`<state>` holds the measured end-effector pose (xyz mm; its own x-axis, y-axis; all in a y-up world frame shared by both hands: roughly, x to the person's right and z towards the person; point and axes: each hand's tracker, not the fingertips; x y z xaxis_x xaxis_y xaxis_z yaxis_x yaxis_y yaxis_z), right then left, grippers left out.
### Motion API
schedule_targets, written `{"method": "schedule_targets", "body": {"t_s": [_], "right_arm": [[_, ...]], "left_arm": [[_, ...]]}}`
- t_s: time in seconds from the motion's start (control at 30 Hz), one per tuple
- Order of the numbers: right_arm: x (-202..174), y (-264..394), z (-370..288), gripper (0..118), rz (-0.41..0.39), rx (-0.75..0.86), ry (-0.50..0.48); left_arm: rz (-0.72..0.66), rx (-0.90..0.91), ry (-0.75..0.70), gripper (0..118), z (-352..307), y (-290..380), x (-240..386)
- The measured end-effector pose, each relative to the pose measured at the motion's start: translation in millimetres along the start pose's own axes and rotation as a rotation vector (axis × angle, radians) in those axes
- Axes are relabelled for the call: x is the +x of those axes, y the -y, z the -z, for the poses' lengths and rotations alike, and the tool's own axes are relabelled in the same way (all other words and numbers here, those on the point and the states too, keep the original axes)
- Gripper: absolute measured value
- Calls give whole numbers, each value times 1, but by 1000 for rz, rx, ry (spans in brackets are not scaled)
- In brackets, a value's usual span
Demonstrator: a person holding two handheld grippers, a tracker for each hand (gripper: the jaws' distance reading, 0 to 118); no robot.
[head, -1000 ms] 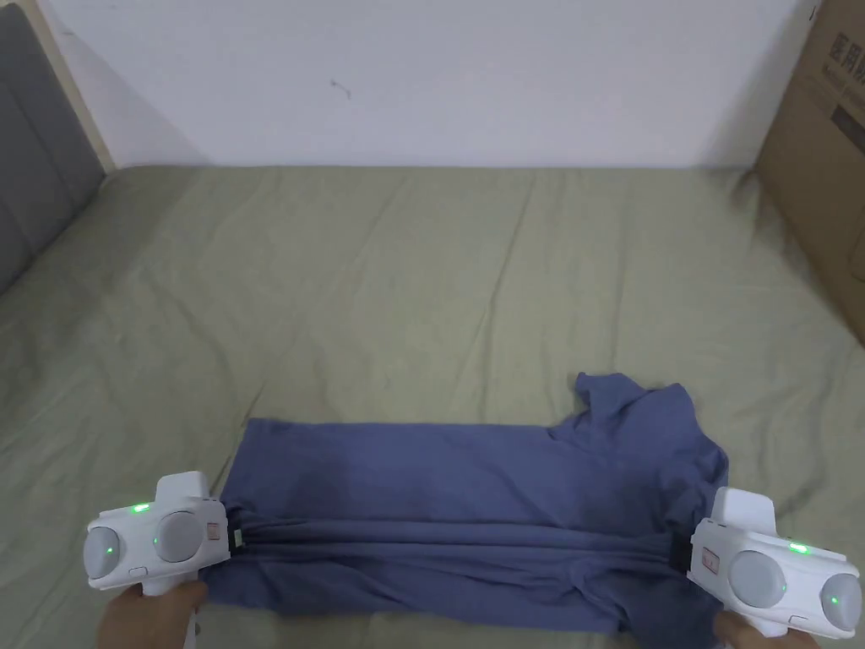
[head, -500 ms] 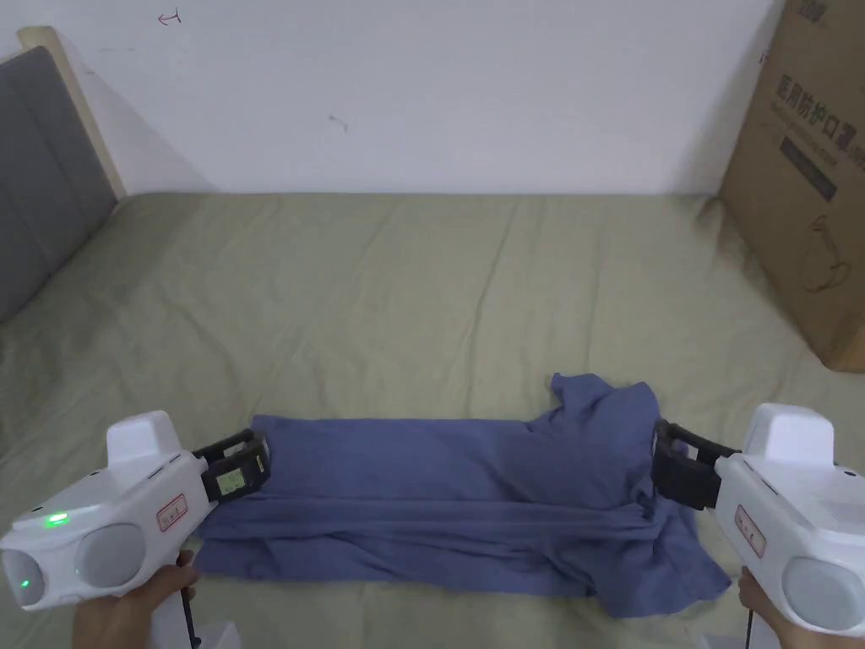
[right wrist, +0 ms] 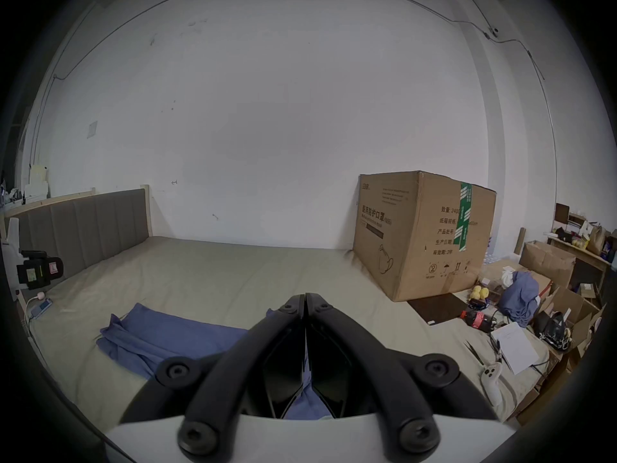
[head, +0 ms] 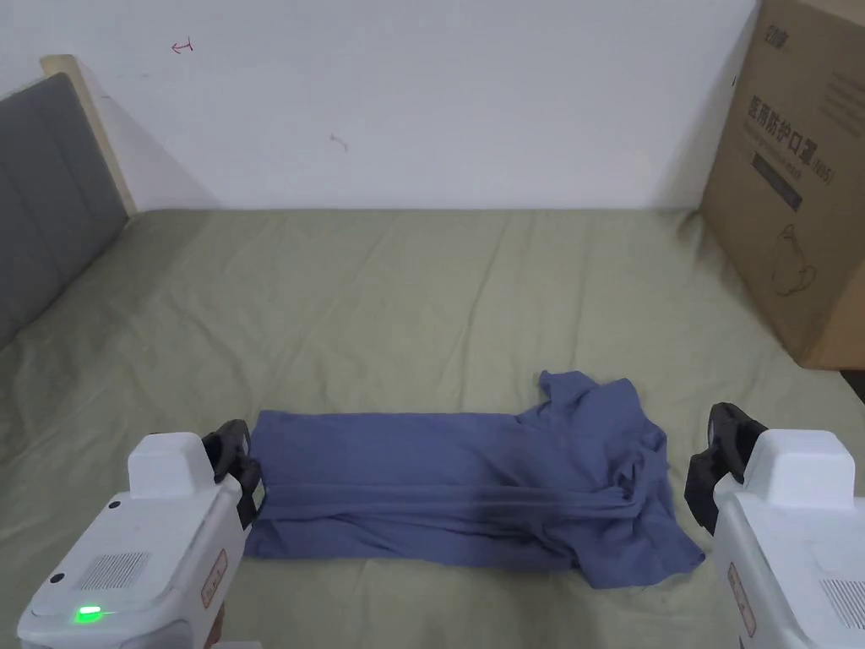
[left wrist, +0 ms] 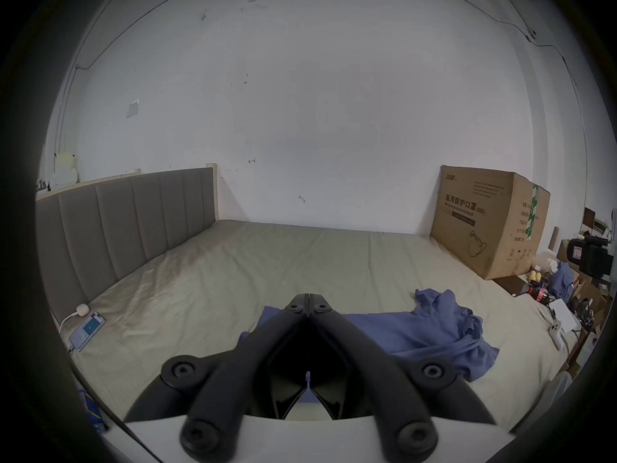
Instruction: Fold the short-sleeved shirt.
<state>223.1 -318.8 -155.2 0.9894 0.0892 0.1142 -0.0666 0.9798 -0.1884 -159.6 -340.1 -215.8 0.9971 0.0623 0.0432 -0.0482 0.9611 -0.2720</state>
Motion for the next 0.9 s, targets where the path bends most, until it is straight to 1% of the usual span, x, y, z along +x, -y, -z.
{"method": "schedule_targets", "body": {"t_s": [0.03, 0.17, 0.23, 0.27, 0.33, 0.37, 0.4, 0.5, 0.53, 0.57, 0.6, 0.63, 0.67, 0.7, 0.77, 0.8, 0.83, 0.87, 0.9], "right_arm": [[3, 1, 1, 0, 6, -7, -12], [10, 10, 10, 0, 7, -28, -3], [16, 12, 17, 0, 16, -41, -3], [7, 8, 16, 0, 19, -48, -2], [7, 11, 23, 0, 22, -61, 3], [8, 12, 28, 0, 25, -71, 4], [2, 10, 29, 0, 27, -84, 4], [2, 15, 42, 0, 30, -115, 7], [3, 18, 47, 0, 27, -124, 10], [3, 21, 51, 0, 29, -135, 13], [4, 24, 55, 0, 31, -148, 15], [4, 26, 59, 0, 35, -159, 16], [4, 28, 62, 0, 38, -169, 18], [3, 30, 65, 0, 39, -181, 23], [4, 35, 72, 0, 45, -199, 30], [3, 36, 74, 0, 49, -212, 35], [4, 38, 76, 0, 54, -224, 38], [4, 42, 79, 0, 60, -235, 39], [5, 45, 83, 0, 66, -248, 43]], "left_arm": [[1, -9, 1, 0, 0, 1, -1], [35, -120, -24, 0, 19, 6, -12], [19, -208, -29, 0, 39, 8, -24], [2, -242, -40, 0, 51, 12, -32], [4, -337, -47, 0, 80, 25, -47], [-3, -396, -52, 0, 95, 32, -55], [-36, -436, -54, 0, 109, 39, -64], [-99, -553, -76, 0, 144, 57, -87], [-119, -594, -81, 8, 155, 63, -93], [-135, -646, -87, 21, 166, 68, -98], [-139, -674, -111, 43, 174, 73, -101], [-140, -701, -117, 77, 182, 78, -104], [-147, -736, -127, 95, 190, 83, -107], [-159, -762, -142, 103, 197, 88, -109], [-159, -779, -151, 98, 201, 97, -108], [-156, -782, -147, 90, 204, 101, -109], [-151, -791, -146, 74, 207, 105, -108], [-143, -802, -146, 63, 209, 111, -108], [-137, -818, -144, 58, 212, 116, -106]]}}
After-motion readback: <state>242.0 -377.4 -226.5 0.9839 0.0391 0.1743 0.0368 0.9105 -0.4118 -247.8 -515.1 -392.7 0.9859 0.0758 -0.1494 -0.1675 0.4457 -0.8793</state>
